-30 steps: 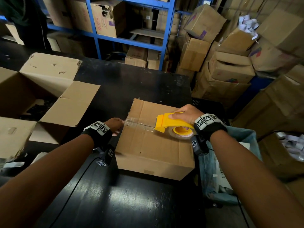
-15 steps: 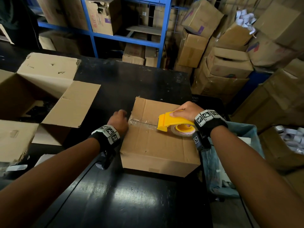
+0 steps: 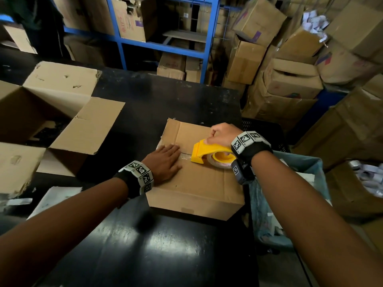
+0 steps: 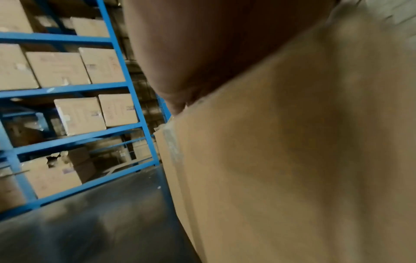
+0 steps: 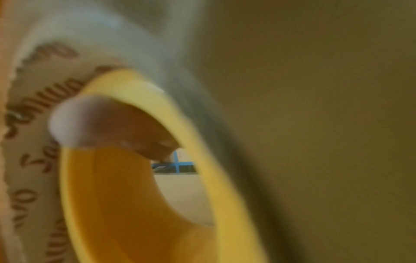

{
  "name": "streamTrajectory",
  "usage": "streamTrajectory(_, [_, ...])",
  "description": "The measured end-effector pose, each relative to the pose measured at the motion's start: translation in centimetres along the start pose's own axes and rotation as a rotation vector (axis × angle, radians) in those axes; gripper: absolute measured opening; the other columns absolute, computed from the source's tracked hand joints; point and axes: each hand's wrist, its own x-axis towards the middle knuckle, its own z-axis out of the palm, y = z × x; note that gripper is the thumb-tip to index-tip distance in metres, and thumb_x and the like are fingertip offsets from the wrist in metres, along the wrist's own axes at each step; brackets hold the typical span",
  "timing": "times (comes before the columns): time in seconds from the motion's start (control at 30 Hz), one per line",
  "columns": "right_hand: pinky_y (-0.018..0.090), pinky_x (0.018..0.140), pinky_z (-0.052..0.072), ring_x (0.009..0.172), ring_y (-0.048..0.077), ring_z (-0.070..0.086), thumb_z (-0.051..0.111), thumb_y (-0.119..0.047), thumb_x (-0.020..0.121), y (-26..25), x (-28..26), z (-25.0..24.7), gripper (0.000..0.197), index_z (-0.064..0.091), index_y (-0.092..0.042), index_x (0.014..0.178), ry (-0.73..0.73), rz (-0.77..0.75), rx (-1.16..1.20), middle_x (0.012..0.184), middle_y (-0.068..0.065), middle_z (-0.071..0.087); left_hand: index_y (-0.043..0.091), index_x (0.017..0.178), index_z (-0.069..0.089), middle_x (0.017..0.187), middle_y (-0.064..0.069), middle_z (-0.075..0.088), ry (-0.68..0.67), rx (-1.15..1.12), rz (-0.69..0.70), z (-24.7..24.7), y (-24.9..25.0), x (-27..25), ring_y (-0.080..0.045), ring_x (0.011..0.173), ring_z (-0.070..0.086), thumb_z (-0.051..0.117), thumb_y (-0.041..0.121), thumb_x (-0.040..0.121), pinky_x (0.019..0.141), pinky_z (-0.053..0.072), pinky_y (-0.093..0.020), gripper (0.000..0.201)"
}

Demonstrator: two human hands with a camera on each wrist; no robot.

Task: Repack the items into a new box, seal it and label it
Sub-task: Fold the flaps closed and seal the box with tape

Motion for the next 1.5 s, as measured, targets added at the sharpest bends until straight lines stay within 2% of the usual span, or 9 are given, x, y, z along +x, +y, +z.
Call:
streamTrajectory(0.3, [0.036,0.101,0.044,0.114,0.021,0.059,0.068,-0.049,0.08,3.4,-0.6,-0.4,0.034,0.073,-0.028,0.106,-0.076,-0.104,0.207,0.117,0.0,0.068,0.011,0.15,0.011,0.16,-0.008,0.007,0.07,-0.077,-0.181,1.2,3.0,0.5,-0.021,0.147,0.004,0.0,0.044,0.088,0.12,0.0,-0.041,0.072])
streamTrajectory(0.53, [0.028,0.053,0.052,0.067,0.03,0.063,0.067,-0.025,0.088,2.8,-1.8,-0.5,0.032,0.066,-0.008,0.115,-0.201,-0.109,0.402,0.093,0.027,0.067,0.02,0.151,0.006,0.16,0.001,0.004,0.074,-0.075,-0.192,1.7,2.4,0.6,-0.015,0.147,0.0,-0.004,0.053,0.089,0.118,-0.005,-0.037,0.071])
streamTrajectory(0.67, [0.043,0.081,0.055,0.095,0.039,0.067,0.069,-0.028,0.085,3.0,-1.7,-0.6,0.025,0.071,-0.025,0.11,-0.189,-0.156,0.387,0.111,0.014,0.071,0.022,0.151,0.007,0.16,0.003,0.006,0.076,-0.088,-0.201,1.7,2.3,0.6,-0.013,0.147,0.002,-0.006,0.057,0.086,0.118,-0.003,-0.035,0.075])
streamTrajectory(0.83, [0.035,0.083,0.053,0.098,0.022,0.066,0.067,-0.033,0.085,3.7,-2.9,-0.5,0.028,0.069,-0.031,0.113,-0.132,-0.151,0.377,0.116,-0.003,0.065,0.022,0.152,0.005,0.16,0.003,0.003,0.051,-0.089,-0.221,1.0,2.9,0.4,-0.012,0.147,0.0,0.009,0.049,0.098,0.118,-0.004,-0.034,0.059])
streamTrajectory(0.93, [0.031,0.069,0.053,0.092,0.026,0.066,0.066,-0.027,0.087,3.5,-3.6,-0.7,0.032,0.068,-0.022,0.118,-0.126,-0.166,0.381,0.112,0.004,0.066,0.022,0.152,0.006,0.16,0.003,0.003,0.04,-0.076,-0.228,0.8,3.0,0.4,-0.012,0.147,0.0,0.011,0.047,0.099,0.117,-0.004,-0.033,0.058])
streamTrajectory(1.03, [0.026,0.044,0.049,0.061,0.028,0.061,0.063,-0.02,0.089,4.5,-4.7,-1.9,0.029,0.068,-0.016,0.117,-0.124,-0.139,0.419,0.095,0.01,0.069,0.023,0.151,0.005,0.16,0.004,0.002,0.014,-0.073,-0.237,0.8,2.9,0.4,-0.012,0.147,-0.001,0.011,0.048,0.099,0.116,-0.005,-0.033,0.058])
streamTrajectory(1.2, [0.02,0.039,0.048,0.04,0.009,0.059,0.061,-0.022,0.089,8.7,-6.1,-4.1,0.027,0.069,-0.018,0.115,-0.074,-0.078,0.398,0.065,-0.003,0.065,0.025,0.151,0.003,0.16,0.005,0.001,-0.013,-0.091,-0.252,0.7,3.0,0.4,-0.012,0.147,-0.001,0.011,0.049,0.098,0.118,-0.004,-0.034,0.059])
streamTrajectory(1.37, [0.024,0.036,0.047,0.037,0.019,0.057,0.062,-0.021,0.088,13.2,-7.7,-5.6,0.028,0.071,-0.017,0.114,-0.046,-0.005,0.49,0.076,0.021,0.065,0.025,0.151,0.002,0.16,0.005,-0.001,-0.037,-0.086,-0.26,0.3,3.3,0.4,-0.013,0.147,-0.002,0.012,0.048,0.099,0.119,-0.004,-0.035,0.058])
streamTrajectory(1.5, [0.023,0.037,0.044,0.036,0.018,0.056,0.064,-0.02,0.086,14.4,-8.2,-4.7,0.025,0.073,-0.018,0.109,-0.009,0.016,0.539,0.063,0.009,0.066,0.023,0.151,0.005,0.16,0.003,0.002,-0.024,-0.082,-0.285,-0.1,3.9,0.5,-0.014,0.147,0.0,0.012,0.048,0.099,0.119,-0.003,-0.037,0.059])
